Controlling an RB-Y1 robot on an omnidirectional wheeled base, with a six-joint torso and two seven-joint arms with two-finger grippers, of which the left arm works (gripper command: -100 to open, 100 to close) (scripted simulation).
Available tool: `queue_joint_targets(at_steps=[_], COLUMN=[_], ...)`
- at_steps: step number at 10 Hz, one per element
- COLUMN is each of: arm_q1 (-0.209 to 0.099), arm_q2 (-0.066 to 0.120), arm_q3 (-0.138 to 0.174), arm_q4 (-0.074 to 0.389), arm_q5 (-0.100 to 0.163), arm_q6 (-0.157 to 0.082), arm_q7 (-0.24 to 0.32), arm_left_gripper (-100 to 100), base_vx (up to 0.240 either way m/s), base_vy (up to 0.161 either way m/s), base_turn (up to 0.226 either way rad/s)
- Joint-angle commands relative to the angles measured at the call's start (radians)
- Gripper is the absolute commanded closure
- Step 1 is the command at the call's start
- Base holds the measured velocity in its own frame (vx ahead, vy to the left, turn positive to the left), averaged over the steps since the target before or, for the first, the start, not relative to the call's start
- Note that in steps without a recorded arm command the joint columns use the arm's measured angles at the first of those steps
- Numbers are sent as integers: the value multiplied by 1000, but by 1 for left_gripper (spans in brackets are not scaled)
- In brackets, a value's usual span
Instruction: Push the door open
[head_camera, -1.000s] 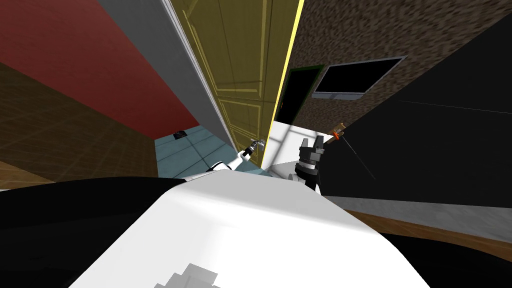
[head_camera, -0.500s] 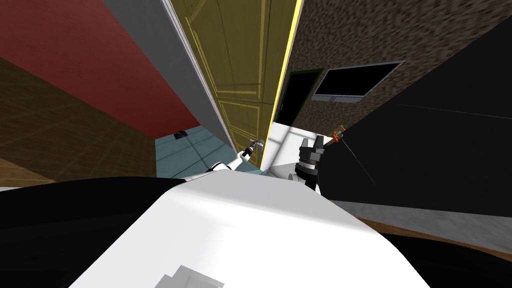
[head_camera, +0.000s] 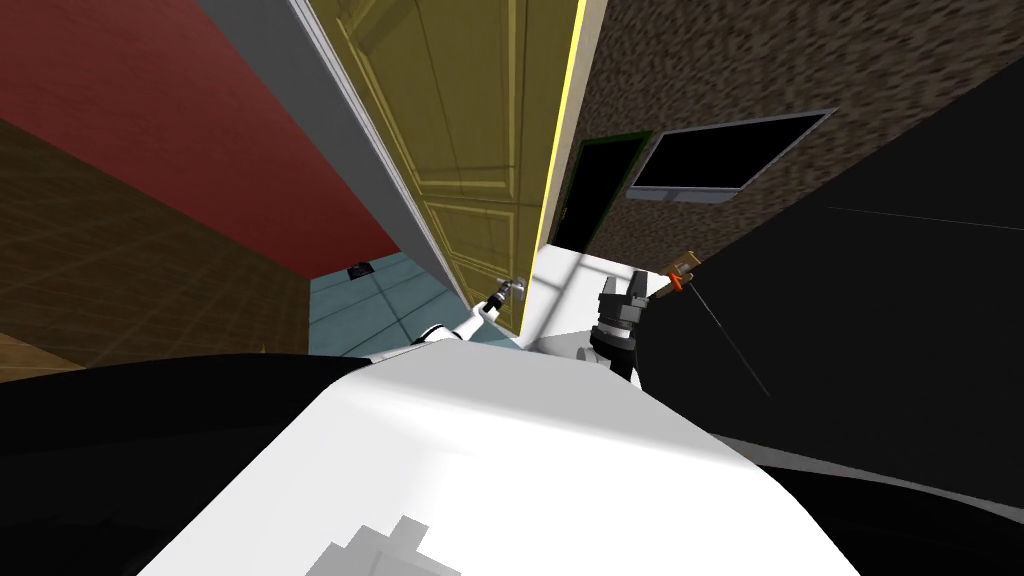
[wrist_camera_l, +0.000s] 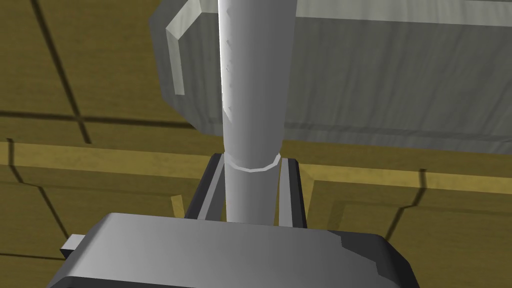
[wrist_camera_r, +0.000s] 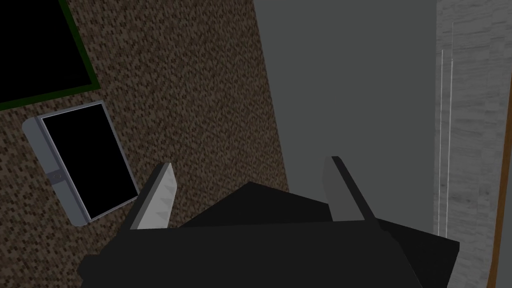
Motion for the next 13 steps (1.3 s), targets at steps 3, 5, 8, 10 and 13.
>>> queue_joint_targets(at_steps=[3, 5, 8, 10, 13], arm_q1=[-10, -9, -9, -8, -8], arm_q2=[17, 20, 27, 28, 32], arm_q3=[54, 79, 123, 132, 157], arm_q4=[11, 16, 24, 38, 31], arm_q5=[14, 20, 30, 33, 39], arm_q6=[-5, -3, 0, 0, 2], arm_q7=[-20, -32, -54, -58, -70], arm_left_gripper=[100, 100, 100, 100, 100], base_vx=[141, 161, 129, 120, 32], base_vy=[-157, -175, -143, -130, -33], base_turn=[60, 79, 62, 47, 8])
